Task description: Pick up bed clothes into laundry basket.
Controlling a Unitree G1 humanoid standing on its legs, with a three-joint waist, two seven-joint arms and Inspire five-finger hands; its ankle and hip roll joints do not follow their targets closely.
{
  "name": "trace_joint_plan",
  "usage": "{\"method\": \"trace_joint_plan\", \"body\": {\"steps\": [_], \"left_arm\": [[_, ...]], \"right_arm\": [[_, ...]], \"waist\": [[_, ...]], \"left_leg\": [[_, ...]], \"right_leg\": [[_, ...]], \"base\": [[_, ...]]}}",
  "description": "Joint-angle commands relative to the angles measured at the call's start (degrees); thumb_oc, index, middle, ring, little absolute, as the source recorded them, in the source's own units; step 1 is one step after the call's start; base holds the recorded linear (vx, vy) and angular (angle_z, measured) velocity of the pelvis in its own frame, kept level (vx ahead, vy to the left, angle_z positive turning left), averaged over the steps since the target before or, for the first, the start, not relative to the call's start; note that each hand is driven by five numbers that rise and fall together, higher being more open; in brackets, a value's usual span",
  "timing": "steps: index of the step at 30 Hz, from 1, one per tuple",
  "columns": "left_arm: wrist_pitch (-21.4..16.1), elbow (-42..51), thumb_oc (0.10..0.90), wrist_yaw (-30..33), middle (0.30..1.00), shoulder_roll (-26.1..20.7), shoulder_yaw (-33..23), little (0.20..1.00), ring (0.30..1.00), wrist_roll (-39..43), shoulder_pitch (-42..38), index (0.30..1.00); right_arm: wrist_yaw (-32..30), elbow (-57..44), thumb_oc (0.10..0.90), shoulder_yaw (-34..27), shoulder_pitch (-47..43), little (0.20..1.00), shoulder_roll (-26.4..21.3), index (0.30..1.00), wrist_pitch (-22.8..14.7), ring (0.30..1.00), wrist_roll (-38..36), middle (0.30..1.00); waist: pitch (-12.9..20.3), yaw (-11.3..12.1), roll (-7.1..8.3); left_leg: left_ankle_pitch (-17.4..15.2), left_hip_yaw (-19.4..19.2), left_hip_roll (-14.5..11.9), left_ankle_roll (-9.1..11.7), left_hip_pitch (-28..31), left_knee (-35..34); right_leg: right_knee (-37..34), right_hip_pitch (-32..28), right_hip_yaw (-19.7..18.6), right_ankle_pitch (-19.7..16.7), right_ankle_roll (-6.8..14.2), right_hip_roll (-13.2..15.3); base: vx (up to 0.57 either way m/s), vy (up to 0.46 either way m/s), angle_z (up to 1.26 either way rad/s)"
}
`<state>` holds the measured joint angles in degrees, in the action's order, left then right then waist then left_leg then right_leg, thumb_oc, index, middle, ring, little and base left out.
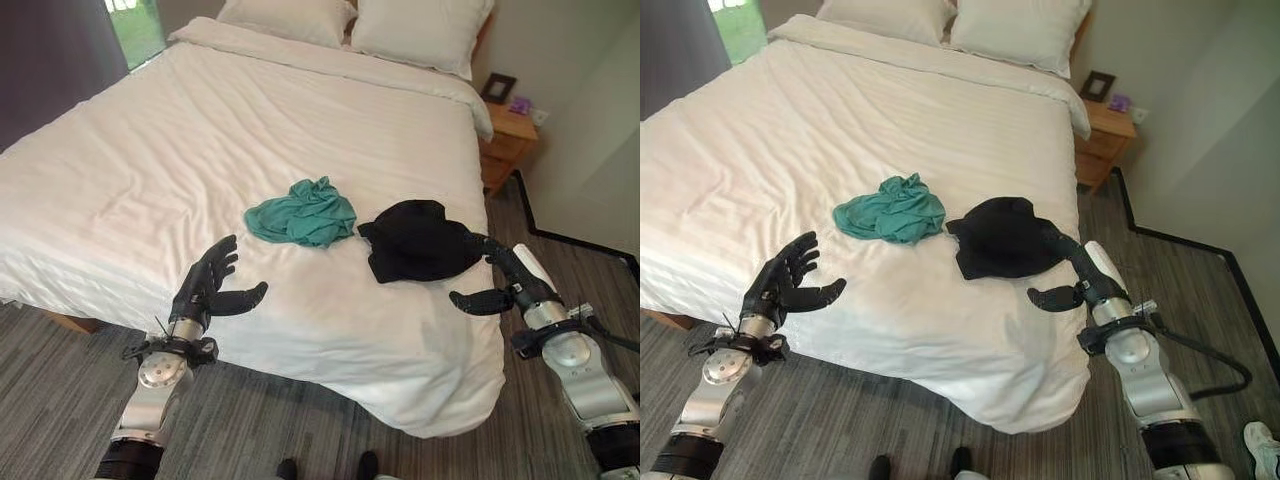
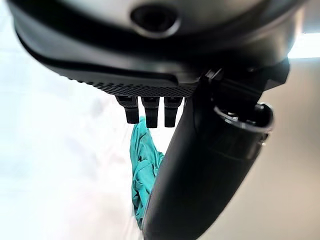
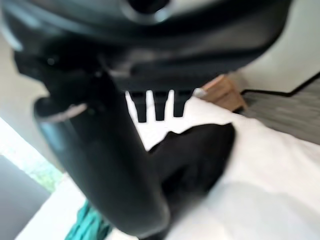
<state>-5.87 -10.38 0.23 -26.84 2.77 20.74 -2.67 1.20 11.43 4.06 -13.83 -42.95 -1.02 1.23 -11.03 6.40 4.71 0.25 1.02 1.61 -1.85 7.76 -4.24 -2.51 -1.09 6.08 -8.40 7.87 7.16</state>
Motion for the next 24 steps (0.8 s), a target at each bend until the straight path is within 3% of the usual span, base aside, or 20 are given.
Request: {"method": "trace_joint_plan", "body": {"steps": [1, 2, 4, 6, 8, 11, 14, 15, 20, 24], "left_arm": [[-4.37, 6.53, 0.800, -1.18, 0.900, -1.87, 2.14, 0.900, 0.900, 1.25, -4.47, 0.900], [-4.18, 6.32, 0.800, -1.02, 0.900, -1.91, 2.09, 0.900, 0.900, 0.38, -4.63, 0.900], [-4.21, 5.82, 0.800, -0.80, 0.900, -1.96, 1.95, 0.900, 0.900, 0.03, -5.32, 0.900], [-4.12, 5.46, 0.800, -0.63, 0.900, -1.27, 1.50, 0.900, 0.900, 1.25, -5.66, 0.900], [-3.90, 4.95, 0.800, -0.64, 0.900, -0.74, 1.72, 0.900, 0.900, 2.29, -5.85, 0.900], [-3.35, 5.26, 0.800, -2.35, 0.900, -1.24, 2.55, 0.900, 0.900, 3.24, -5.19, 0.900], [-2.93, 5.91, 0.800, -3.59, 0.900, -1.33, 3.56, 0.900, 0.900, 3.71, -4.05, 0.900], [-2.72, 6.45, 0.800, -3.96, 0.900, -1.03, 4.06, 0.900, 0.900, 3.65, -4.13, 0.900], [-3.05, 7.86, 0.800, -5.64, 0.900, -1.51, 6.34, 0.900, 0.900, 5.28, -3.74, 0.900], [-3.07, 8.12, 0.800, -5.80, 0.900, -1.59, 6.53, 0.900, 0.900, 5.68, -1.90, 0.900]], "right_arm": [[-2.47, -0.66, 0.800, -0.23, -7.97, 0.900, -2.41, 0.900, -4.15, 0.900, 0.13, 0.900], [-1.57, -0.60, 0.800, 0.86, -7.89, 0.900, -1.48, 0.900, -3.75, 0.900, 0.45, 0.900], [-0.73, 0.84, 0.800, 3.06, -8.76, 0.900, -1.37, 0.900, -3.51, 0.900, 0.65, 0.900], [-0.36, 1.54, 0.800, 4.21, -9.81, 0.900, -1.93, 0.900, -3.37, 0.900, 0.13, 0.900], [0.31, 2.69, 0.800, 5.72, -11.25, 0.900, -4.03, 0.900, -2.21, 0.900, 1.98, 0.900], [2.98, 11.82, 0.800, 13.02, -19.19, 0.900, -12.29, 0.900, 1.47, 0.900, 10.57, 0.900], [3.03, 16.66, 0.800, 17.78, -25.97, 0.900, -13.26, 0.900, 2.71, 0.900, 16.65, 0.900], [2.16, 20.44, 0.800, 18.16, -27.58, 0.900, -13.23, 0.900, 3.50, 0.900, 18.48, 0.900], [0.30, 35.83, 0.800, 24.42, -34.58, 0.900, -13.48, 0.900, 2.87, 0.900, 21.14, 0.900], [-1.36, 38.45, 0.800, 26.10, -36.05, 0.900, -12.86, 0.900, 2.44, 0.900, 22.07, 0.900]], "waist": [[7.10, 1.13, -0.67], [6.89, 1.42, 0.04], [6.67, 1.64, 0.62], [5.38, 1.53, 1.00], [4.32, 2.43, 1.61], [4.11, 3.74, 2.57], [4.61, 4.91, 1.44], [4.54, 4.75, 0.90], [7.33, 4.20, 0.58], [7.67, 4.46, 0.34]], "left_leg": [[0.89, 3.70, -4.72, 4.23, -0.43, 1.95], [0.13, 3.96, -6.41, 5.05, -0.40, 4.37], [1.55, 4.02, -8.00, 6.54, -1.21, 9.93], [4.45, 4.39, -7.40, 7.07, -4.97, 18.64], [6.65, 4.94, -5.96, 6.66, -8.65, 21.64], [4.75, 3.85, -2.27, 5.99, -14.34, 15.90], [5.46, 4.09, 0.07, 5.37, -16.14, 9.13], [6.96, 4.07, -0.14, 5.89, -16.96, 9.49], [6.50, 5.38, -0.34, 4.91, -11.05, 0.91], [6.13, 5.17, -0.39, 4.36, -9.55, -0.56]], "right_leg": [[5.12, 4.86, 1.63, -1.93, 2.11, 1.63], [5.10, 4.12, 2.52, 0.49, 1.50, 0.93], [5.16, 2.69, 3.45, 1.80, 0.22, -0.66], [5.43, 1.20, 5.15, 2.31, -1.34, -0.97], [4.39, -0.29, 6.00, 2.55, -2.04, -1.02], [0.45, -2.89, 5.92, 2.15, -1.39, -0.90], [-0.30, -3.85, 4.84, 2.92, -1.17, -2.22], [-0.59, -4.37, 4.54, 3.24, -1.22, -2.26], [-2.32, -4.76, 4.08, 3.76, -1.24, -3.06], [-2.42, -4.47, 3.61, 3.93, -1.05, -3.14]], "base": [[0.24, -0.288, -0.05], [0.24, -0.308, 0.06], [0.28, -0.346, 0.10], [0.18, -0.248, 0.16], [0.13, -0.185, 0.28], [0.18, -0.104, 0.22], [0.16, 0.011, 0.06], [0.13, 0.055, -0.17], [0.17, 0.072, -0.19], [0.07, 0.062, -0.04]]}}
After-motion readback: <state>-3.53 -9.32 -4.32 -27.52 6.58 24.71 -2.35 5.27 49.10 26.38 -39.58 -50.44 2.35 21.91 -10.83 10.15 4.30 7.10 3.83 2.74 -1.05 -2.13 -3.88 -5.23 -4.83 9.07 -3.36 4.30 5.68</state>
